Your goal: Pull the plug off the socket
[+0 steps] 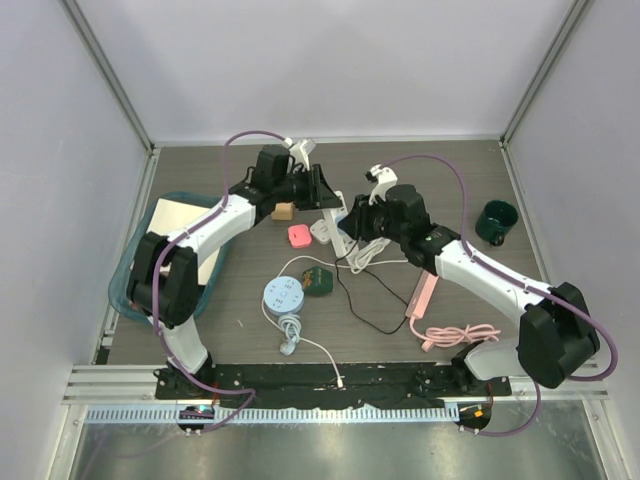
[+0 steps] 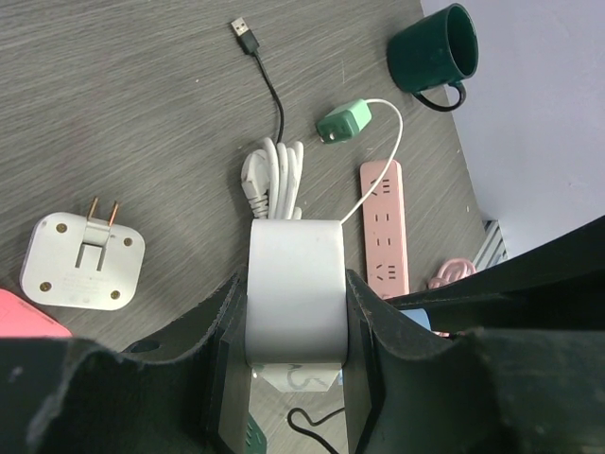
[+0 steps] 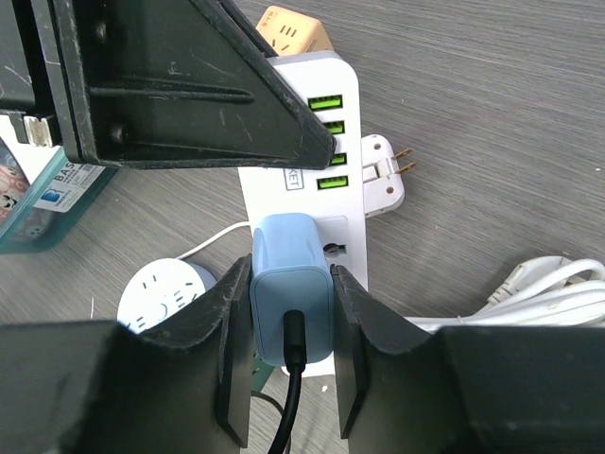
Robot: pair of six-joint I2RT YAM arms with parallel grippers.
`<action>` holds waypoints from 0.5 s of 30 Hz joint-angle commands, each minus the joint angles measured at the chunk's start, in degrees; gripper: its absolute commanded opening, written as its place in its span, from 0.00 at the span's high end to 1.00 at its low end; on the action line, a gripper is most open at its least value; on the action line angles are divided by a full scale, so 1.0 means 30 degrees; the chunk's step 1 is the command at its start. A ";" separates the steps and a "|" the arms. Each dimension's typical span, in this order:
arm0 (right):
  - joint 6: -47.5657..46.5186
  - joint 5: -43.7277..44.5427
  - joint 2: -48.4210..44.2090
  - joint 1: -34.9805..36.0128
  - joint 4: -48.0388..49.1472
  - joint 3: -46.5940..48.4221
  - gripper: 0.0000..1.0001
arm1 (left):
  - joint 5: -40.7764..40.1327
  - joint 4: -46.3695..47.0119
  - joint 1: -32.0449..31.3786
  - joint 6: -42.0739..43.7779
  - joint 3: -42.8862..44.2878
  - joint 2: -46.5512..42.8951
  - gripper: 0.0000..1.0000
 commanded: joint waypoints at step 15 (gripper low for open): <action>-0.1774 0.2628 -0.3602 -0.2202 -0.0735 0.0866 0.99 | -0.1875 -0.1851 0.0711 0.2068 0.0185 0.0301 1.00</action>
